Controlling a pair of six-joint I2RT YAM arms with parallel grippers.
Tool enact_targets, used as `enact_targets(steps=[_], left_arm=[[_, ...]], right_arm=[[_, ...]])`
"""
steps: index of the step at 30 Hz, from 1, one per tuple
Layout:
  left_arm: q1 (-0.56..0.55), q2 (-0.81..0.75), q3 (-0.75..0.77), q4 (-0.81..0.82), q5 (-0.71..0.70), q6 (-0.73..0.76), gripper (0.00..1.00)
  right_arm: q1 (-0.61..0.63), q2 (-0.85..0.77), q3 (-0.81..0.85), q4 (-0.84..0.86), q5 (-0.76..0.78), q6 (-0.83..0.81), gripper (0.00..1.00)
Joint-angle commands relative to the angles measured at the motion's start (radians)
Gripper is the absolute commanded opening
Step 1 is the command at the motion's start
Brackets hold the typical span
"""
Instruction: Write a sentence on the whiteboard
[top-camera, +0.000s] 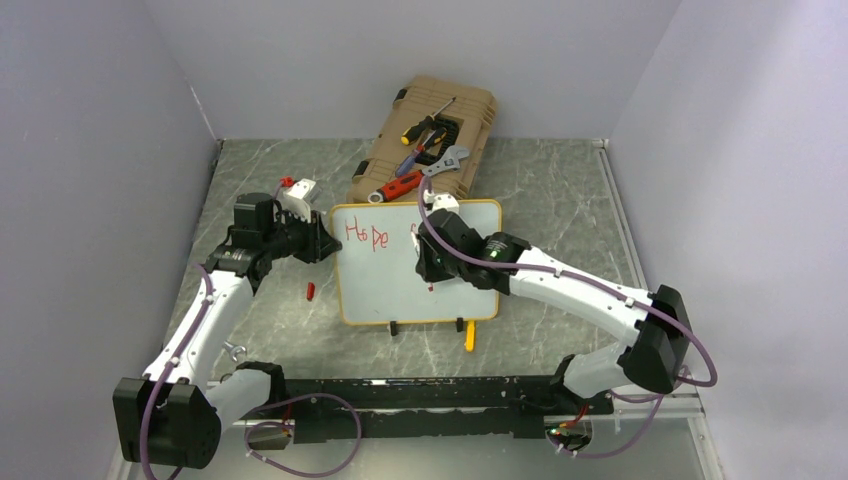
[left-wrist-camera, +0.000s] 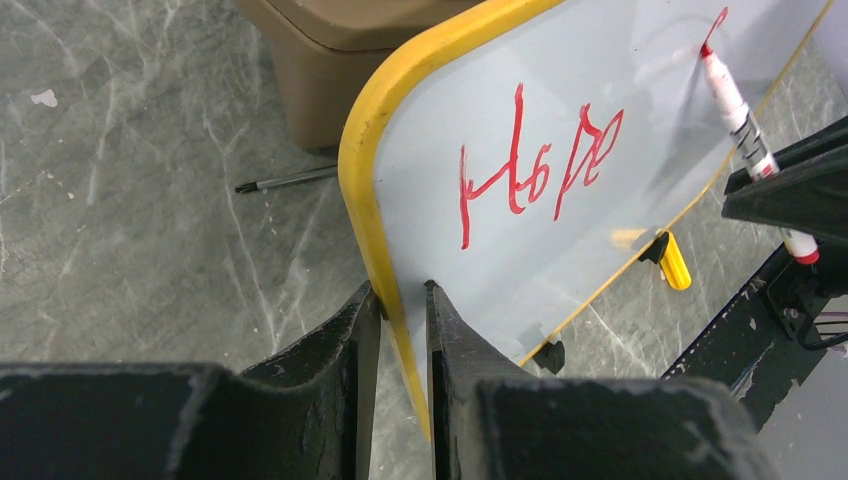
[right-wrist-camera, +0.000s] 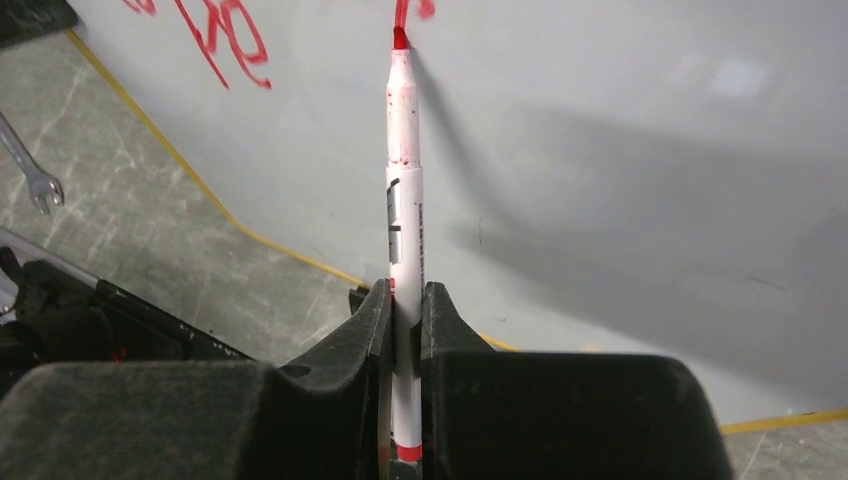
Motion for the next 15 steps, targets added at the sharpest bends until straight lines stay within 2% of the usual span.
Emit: enact_targets(steps=[1,8,15], left_arm=[[-0.017,-0.009,0.02,-0.006,0.033,0.018,0.0],[-0.018,-0.01,0.019,-0.004,0.035,0.016,0.0],[-0.02,-0.012,0.019,-0.005,0.033,0.016,0.0]], right_arm=[[0.015,-0.015,-0.045,-0.004,-0.009,0.039,0.0],[0.054,-0.028,-0.084,-0.011,-0.011,0.077,0.0],[0.075,-0.049,-0.033,0.023,0.023,0.047,0.0]])
